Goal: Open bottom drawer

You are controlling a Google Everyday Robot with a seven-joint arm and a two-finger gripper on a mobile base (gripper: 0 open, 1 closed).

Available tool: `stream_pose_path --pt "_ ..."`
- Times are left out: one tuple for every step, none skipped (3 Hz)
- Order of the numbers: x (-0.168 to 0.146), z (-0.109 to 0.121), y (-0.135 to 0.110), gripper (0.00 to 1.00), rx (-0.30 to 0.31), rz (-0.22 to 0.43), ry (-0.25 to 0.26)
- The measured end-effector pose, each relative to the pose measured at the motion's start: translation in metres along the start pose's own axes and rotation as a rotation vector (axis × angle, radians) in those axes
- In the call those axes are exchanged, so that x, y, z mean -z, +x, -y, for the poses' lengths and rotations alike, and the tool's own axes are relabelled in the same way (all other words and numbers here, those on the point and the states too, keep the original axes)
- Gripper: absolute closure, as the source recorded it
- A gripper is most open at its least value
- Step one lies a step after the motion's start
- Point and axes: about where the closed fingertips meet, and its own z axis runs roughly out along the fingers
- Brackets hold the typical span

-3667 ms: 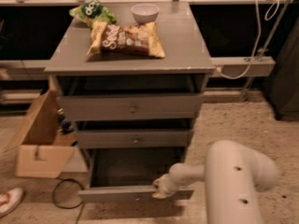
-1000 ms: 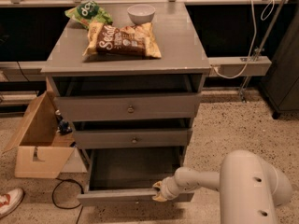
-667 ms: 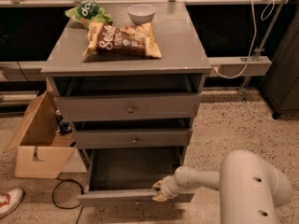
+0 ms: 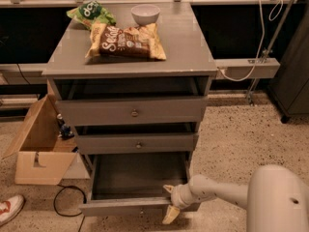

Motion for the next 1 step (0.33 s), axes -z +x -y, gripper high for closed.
stream_pose_path --pt "0.0383 0.0 -0.0095 0.0 0.021 0.023 0.06"
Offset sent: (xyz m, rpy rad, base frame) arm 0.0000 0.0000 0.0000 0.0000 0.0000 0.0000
